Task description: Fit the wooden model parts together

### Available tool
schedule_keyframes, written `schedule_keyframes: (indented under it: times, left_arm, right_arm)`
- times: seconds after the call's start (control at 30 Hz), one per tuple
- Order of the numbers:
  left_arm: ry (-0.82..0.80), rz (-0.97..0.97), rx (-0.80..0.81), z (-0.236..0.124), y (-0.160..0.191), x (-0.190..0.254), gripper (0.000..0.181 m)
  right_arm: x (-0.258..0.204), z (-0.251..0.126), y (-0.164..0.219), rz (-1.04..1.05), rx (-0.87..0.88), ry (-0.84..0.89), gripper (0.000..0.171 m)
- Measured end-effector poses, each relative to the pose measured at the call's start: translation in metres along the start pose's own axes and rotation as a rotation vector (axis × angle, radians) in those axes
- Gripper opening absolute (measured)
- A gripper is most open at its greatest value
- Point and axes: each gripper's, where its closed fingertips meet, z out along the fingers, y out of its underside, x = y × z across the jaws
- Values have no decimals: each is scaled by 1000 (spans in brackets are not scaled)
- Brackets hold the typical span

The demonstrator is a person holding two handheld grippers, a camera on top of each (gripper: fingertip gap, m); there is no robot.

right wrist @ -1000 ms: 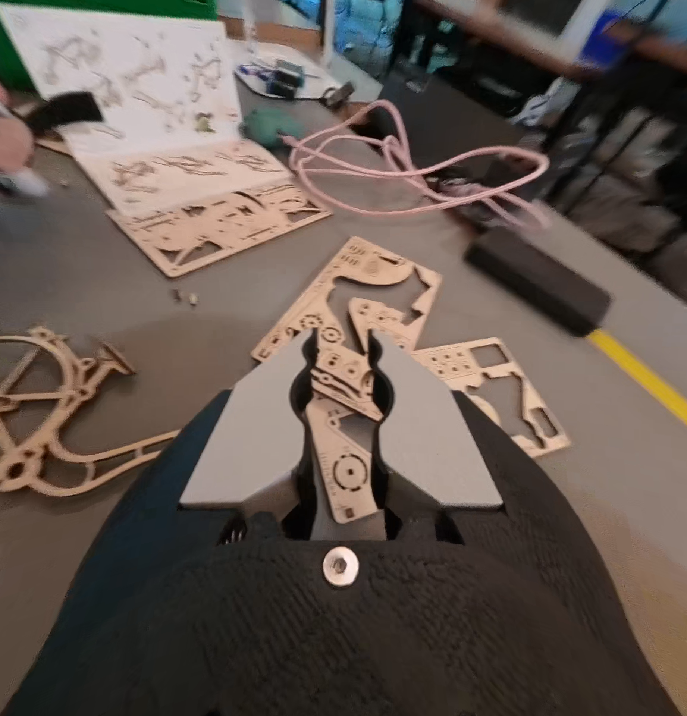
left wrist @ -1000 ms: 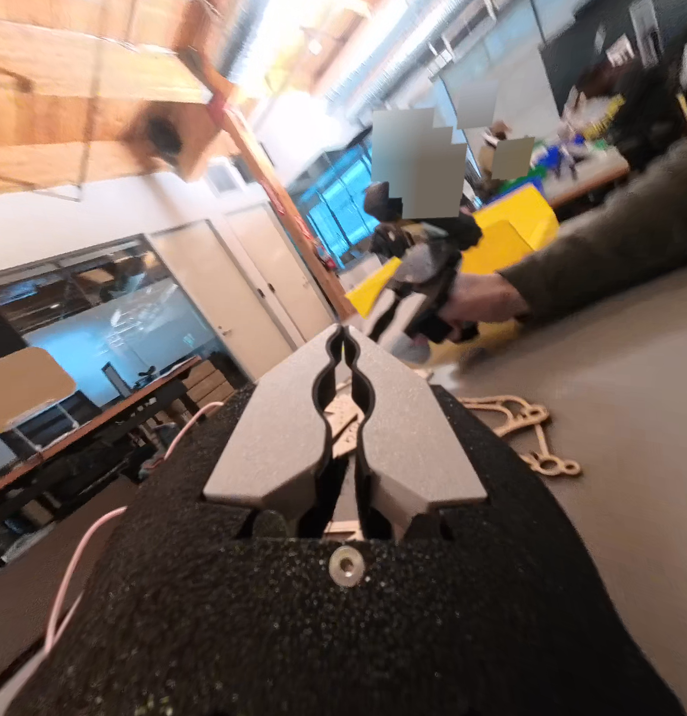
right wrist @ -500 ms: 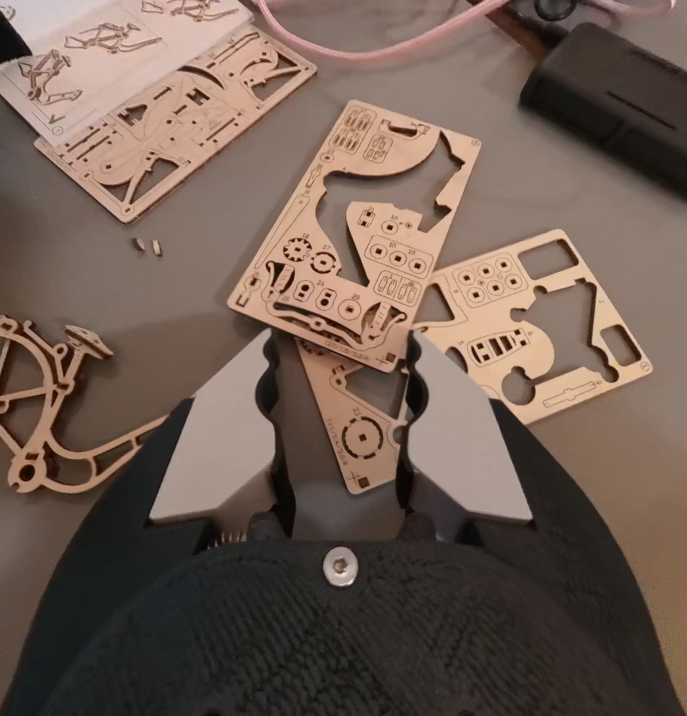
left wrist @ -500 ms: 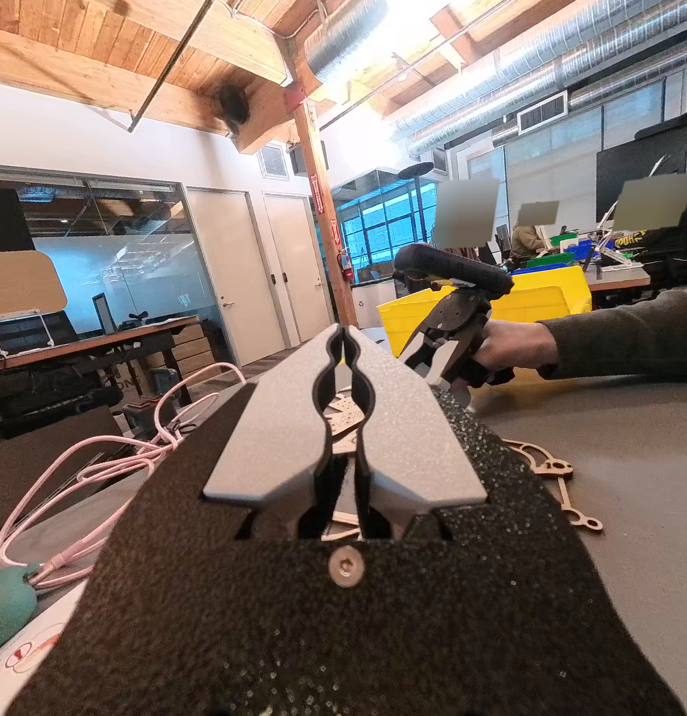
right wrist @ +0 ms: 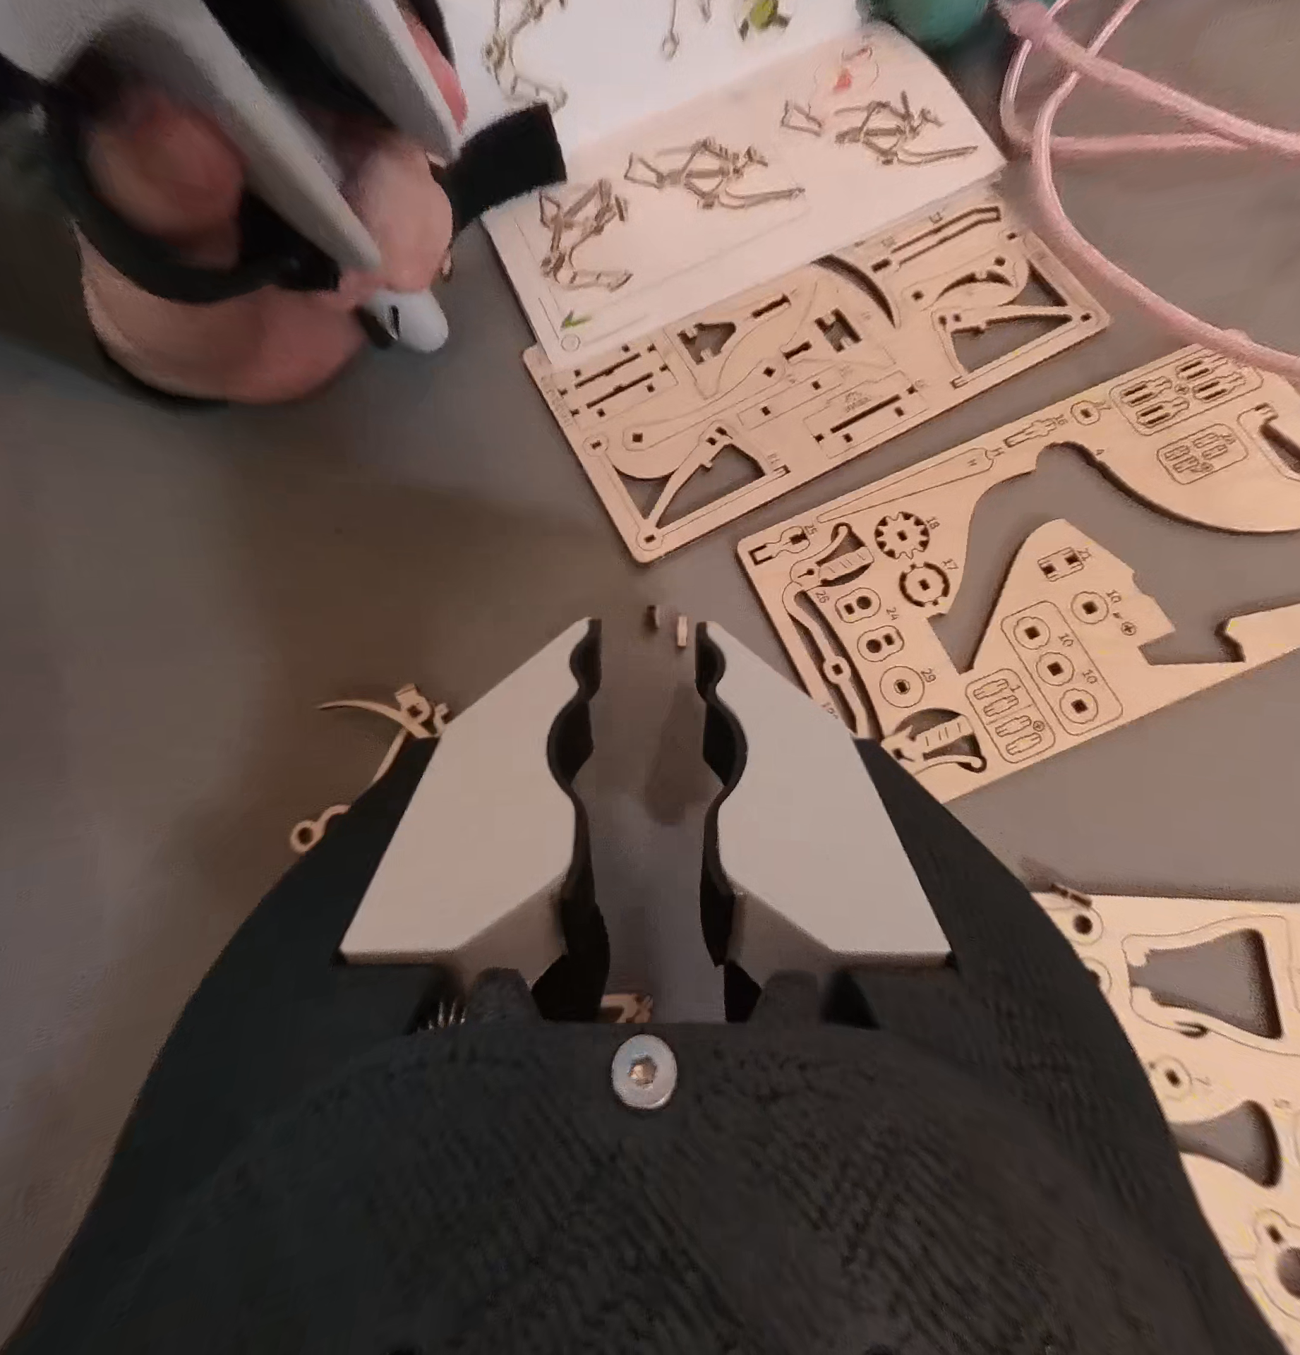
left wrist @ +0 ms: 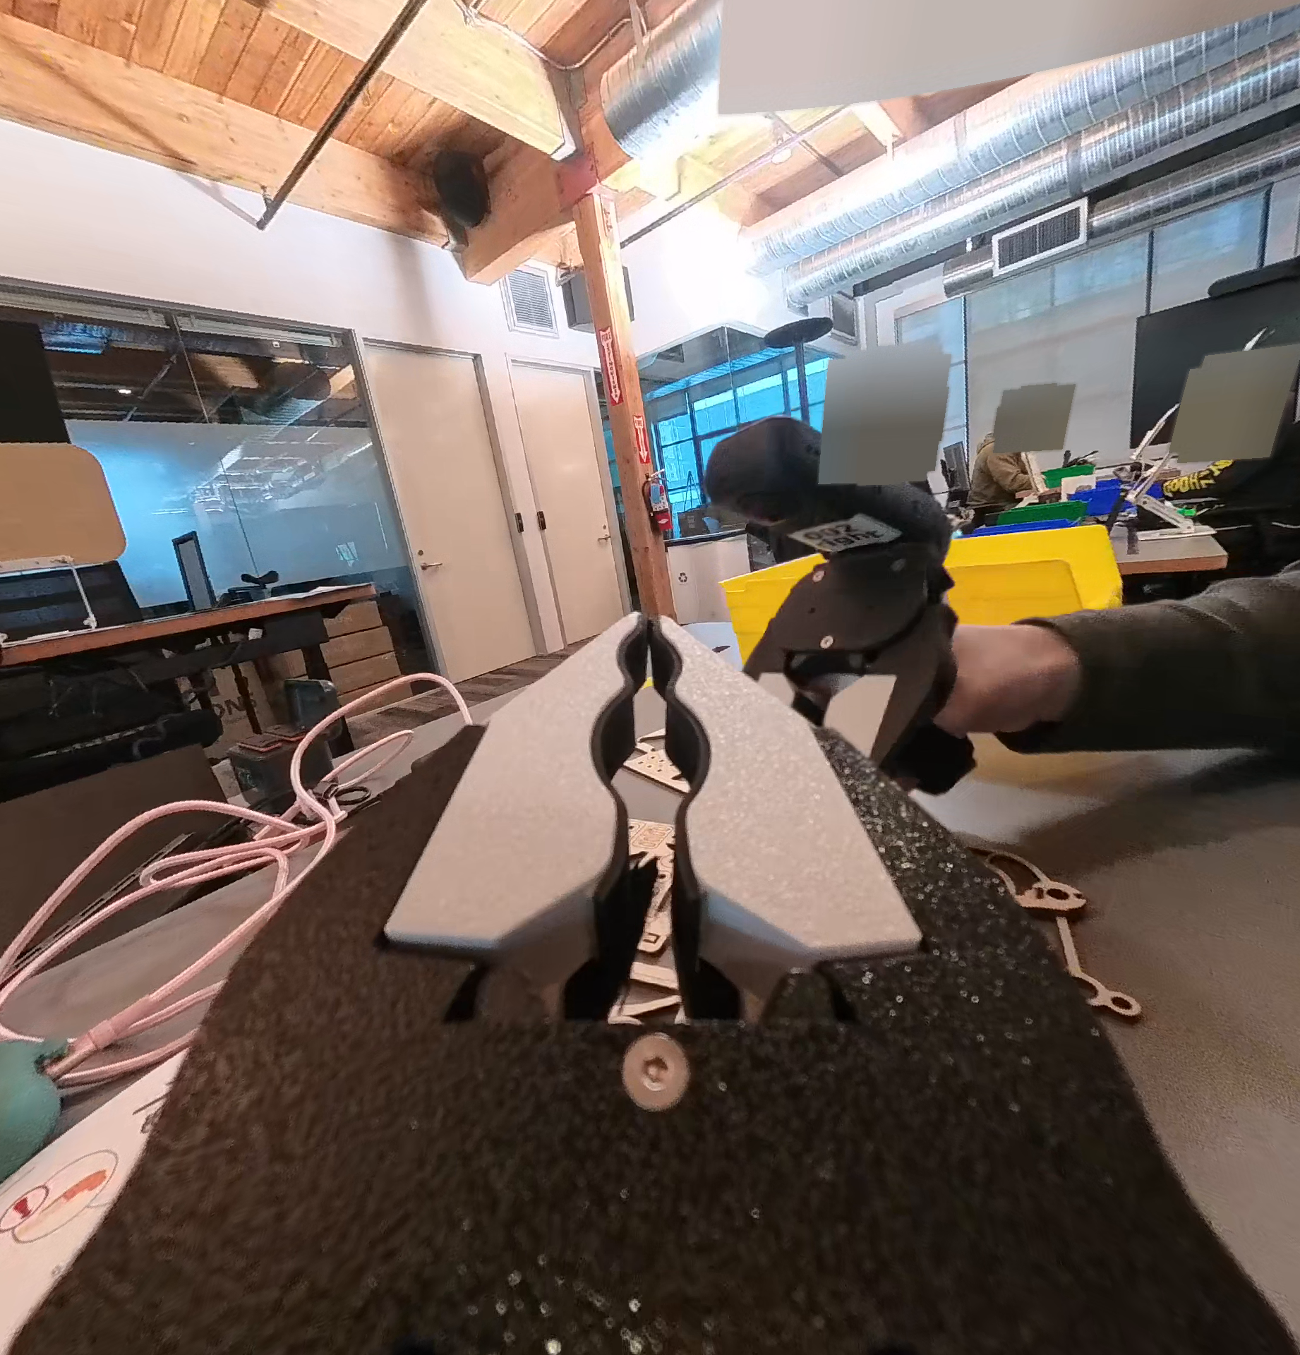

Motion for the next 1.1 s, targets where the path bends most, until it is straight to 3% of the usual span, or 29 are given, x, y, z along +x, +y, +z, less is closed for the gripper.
schedule_keyframes:
  times: [0.3,0.4,0.63,0.77,0.83,0.9,1.0,1.1]
  left_arm:
    - [15,-8,-9,1,2,2,0]
    - [20,-6,-13,1,2,3,0]
    - [27,-3,-15,0,2,5,0]
    - [30,-5,-17,1,2,5,0]
    - [32,-7,-17,1,3,6,0]
    - [33,-7,-18,2,3,7,0]
    - [37,1,-22,3,4,8,0]
    - [39,4,-25,4,4,9,0]
  right_arm:
    - [7,13,6,-52,-86,80,12]
    - [6,13,6,-116,-64,123,3]
    - [5,-6,-5,-184,32,191,3]
    - [7,-70,-21,-197,121,339,3]
    - [26,-133,-21,-212,120,555,2]
    - [52,-222,-10,-148,111,830,2]
    - [69,-318,54,64,-56,1054,2]
    - [77,-328,138,328,-300,952,2]
